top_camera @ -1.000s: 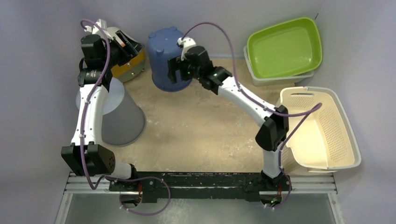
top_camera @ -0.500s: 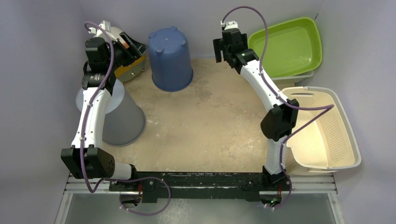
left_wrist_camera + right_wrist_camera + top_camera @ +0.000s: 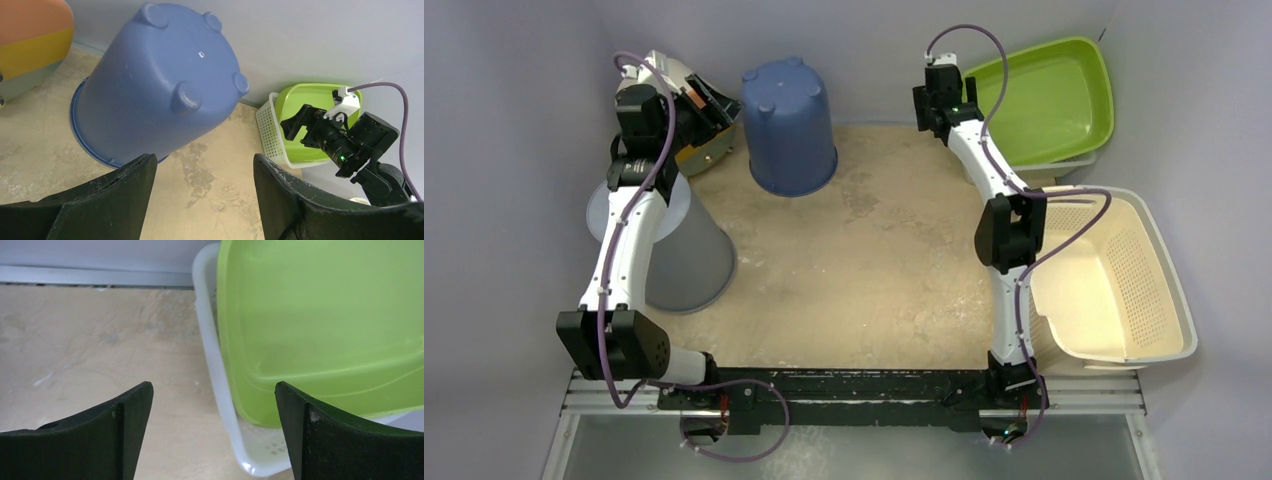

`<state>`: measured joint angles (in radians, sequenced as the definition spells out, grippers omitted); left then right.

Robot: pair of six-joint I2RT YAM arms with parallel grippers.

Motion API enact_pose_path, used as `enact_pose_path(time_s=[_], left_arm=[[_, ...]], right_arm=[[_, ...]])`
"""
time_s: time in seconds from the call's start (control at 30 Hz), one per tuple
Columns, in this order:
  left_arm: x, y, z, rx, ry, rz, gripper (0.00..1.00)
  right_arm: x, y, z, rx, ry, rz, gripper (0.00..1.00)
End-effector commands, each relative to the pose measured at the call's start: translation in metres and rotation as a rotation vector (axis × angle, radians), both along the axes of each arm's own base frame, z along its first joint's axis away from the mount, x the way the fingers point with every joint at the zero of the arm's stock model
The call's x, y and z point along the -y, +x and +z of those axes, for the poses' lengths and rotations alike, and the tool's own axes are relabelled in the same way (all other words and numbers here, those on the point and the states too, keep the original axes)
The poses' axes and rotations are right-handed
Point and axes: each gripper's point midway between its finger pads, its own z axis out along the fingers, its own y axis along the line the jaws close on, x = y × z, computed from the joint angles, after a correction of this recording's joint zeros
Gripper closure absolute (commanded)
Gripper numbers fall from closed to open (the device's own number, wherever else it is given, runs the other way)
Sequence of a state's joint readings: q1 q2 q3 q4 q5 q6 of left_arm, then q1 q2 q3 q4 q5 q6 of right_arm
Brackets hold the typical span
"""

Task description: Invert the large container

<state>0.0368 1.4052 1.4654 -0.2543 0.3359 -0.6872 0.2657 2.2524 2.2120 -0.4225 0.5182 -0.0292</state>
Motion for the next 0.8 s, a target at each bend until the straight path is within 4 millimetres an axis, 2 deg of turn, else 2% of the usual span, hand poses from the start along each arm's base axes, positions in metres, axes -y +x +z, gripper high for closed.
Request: enact_pose_path(time_s=[0.0,0.2,0.33,0.43,0.77], left_arm=[[0.003,0.013,-0.004,0.029,0.021,-0.003,0.3],[0.011,0.025,-0.019,0.015,0.024,-0.013,0.31],[0.015,0.03,-0.023,0.022,0.032,-0.016,0.32],[0.018,0.032,-0.026,0.021,0.041,-0.018,0.32],[0.024,0.049,-0.046,-0.007,0.045,-0.034,0.33]], right_arm=[[0.009,0.02,0.038,0.159,-0.025,-0.043,0.07],[0.029,0.042,0.028,0.217,0.017,-0.094,0.11],[0.039,0.057,0.013,0.236,0.054,-0.121,0.18],[0.042,0.068,0.004,0.257,0.081,-0.123,0.19],[0.063,0.098,-0.009,0.365,0.157,-0.164,0.28]])
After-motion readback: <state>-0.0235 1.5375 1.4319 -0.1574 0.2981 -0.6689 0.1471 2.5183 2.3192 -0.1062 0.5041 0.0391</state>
